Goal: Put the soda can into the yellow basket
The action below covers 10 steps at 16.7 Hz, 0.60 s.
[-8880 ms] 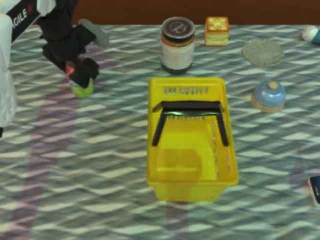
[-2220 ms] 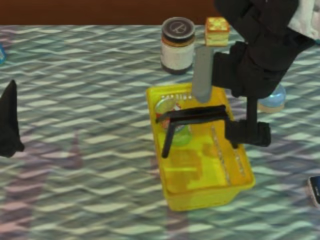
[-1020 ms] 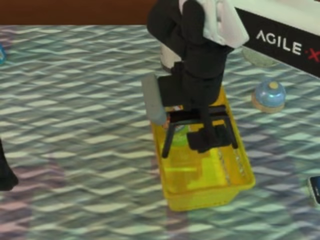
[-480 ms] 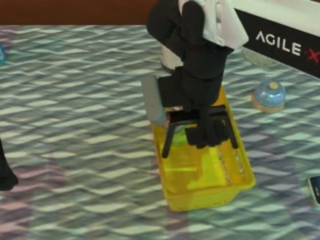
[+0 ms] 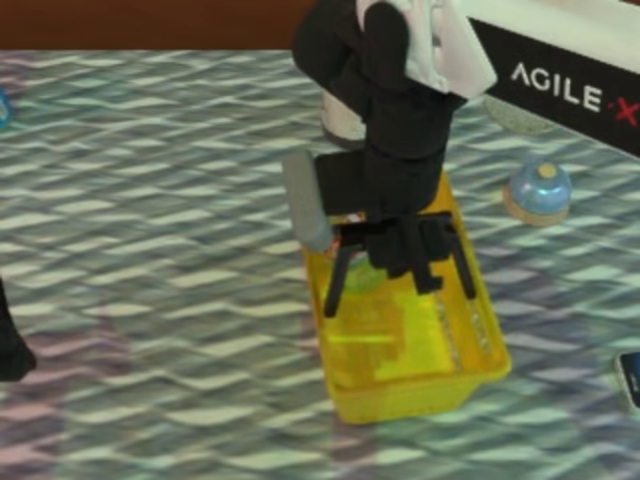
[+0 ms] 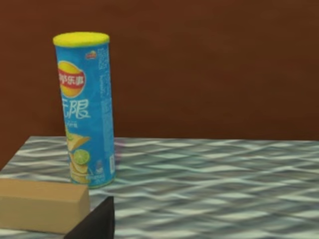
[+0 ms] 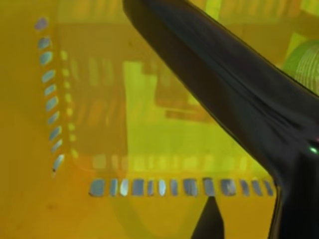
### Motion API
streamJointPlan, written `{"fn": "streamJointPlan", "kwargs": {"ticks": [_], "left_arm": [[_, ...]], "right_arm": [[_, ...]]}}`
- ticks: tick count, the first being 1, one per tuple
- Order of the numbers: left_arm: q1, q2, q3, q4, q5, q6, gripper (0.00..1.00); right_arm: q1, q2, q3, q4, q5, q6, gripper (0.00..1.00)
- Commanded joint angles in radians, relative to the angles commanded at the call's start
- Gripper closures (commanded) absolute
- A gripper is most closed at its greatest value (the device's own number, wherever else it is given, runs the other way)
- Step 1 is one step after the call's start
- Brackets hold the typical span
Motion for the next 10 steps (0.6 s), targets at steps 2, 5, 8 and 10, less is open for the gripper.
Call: {"fn": "streamJointPlan", "kwargs": {"ticks": [2, 5, 8, 10], "left_arm": [[0.000, 0.000, 0.000, 0.000, 0.000, 0.000, 0.00], [0.000, 0.000, 0.000, 0.000, 0.000, 0.000, 0.00], [0.000, 0.000, 0.000, 0.000, 0.000, 0.000, 0.00], [0.000, 0.000, 0.000, 0.000, 0.000, 0.000, 0.00]], "right_arm": [[0.000, 0.000, 0.000, 0.000, 0.000, 0.000, 1.00], [0.000, 0.000, 0.000, 0.000, 0.000, 0.000, 1.00], [0.000, 0.000, 0.000, 0.000, 0.000, 0.000, 1.00], [0.000, 0.000, 0.000, 0.000, 0.000, 0.000, 1.00]]}}
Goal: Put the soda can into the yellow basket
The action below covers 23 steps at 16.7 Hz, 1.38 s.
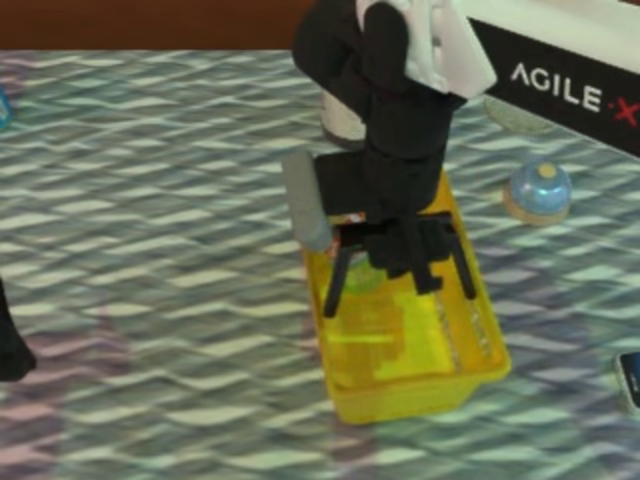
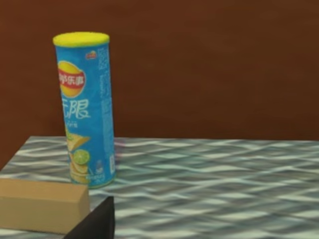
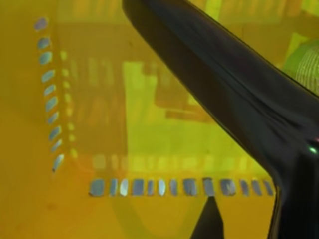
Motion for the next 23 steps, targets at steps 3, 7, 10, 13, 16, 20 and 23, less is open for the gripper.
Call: {"fn": "streamJointPlan", "kwargs": {"ticks": [3, 7, 10, 13, 16, 20, 23], "left_arm": [[0.000, 0.000, 0.000, 0.000, 0.000, 0.000, 0.00], [0.000, 0.000, 0.000, 0.000, 0.000, 0.000, 0.00], [0.000, 0.000, 0.000, 0.000, 0.000, 0.000, 0.00], [0.000, 0.000, 0.000, 0.000, 0.000, 0.000, 0.00], [0.000, 0.000, 0.000, 0.000, 0.000, 0.000, 0.00], [0.000, 0.000, 0.000, 0.000, 0.000, 0.000, 0.00], [0.000, 0.000, 0.000, 0.000, 0.000, 0.000, 0.00]], "right_arm": [[0.000, 0.000, 0.000, 0.000, 0.000, 0.000, 1.00], [0.000, 0.000, 0.000, 0.000, 0.000, 0.000, 1.00], [0.000, 0.000, 0.000, 0.000, 0.000, 0.000, 1.00], [0.000, 0.000, 0.000, 0.000, 0.000, 0.000, 1.00], [0.000, 0.000, 0.000, 0.000, 0.000, 0.000, 1.00], [0.000, 0.000, 0.000, 0.000, 0.000, 0.000, 1.00], [-0.004, -0.003, 0.015, -0.018, 0.000, -0.004, 1.00]]}}
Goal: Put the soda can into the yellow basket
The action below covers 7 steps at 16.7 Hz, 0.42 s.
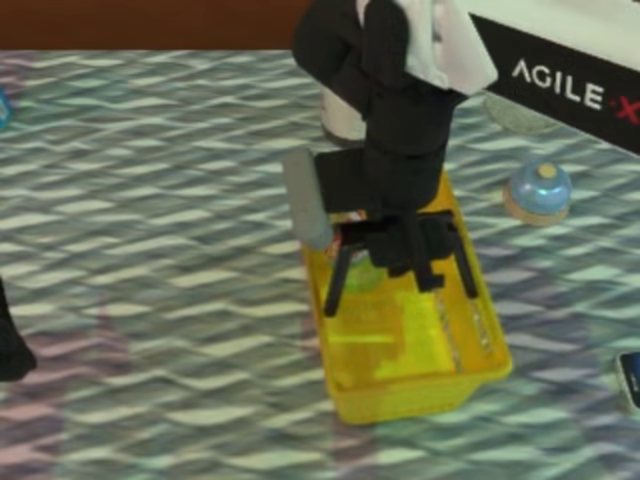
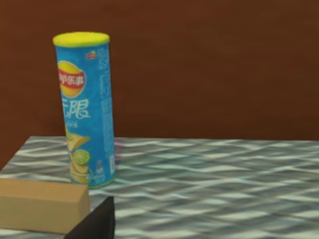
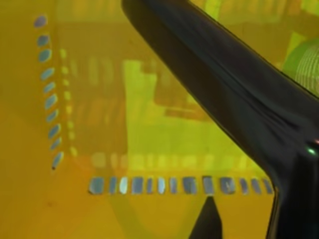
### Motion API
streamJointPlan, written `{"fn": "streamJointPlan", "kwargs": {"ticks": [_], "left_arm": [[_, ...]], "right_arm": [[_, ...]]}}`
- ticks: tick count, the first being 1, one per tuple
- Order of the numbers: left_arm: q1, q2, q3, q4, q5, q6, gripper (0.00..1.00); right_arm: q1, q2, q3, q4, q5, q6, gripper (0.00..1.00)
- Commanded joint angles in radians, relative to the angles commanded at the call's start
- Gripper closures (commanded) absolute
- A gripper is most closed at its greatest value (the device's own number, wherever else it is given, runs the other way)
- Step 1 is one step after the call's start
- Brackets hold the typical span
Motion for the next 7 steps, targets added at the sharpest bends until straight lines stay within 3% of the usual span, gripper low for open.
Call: {"fn": "streamJointPlan", "kwargs": {"ticks": [7], "left_arm": [[0.000, 0.000, 0.000, 0.000, 0.000, 0.000, 0.00]], "right_arm": [[-0.026, -0.036, 0.122, -0.158, 0.000, -0.034, 1.00]]}}
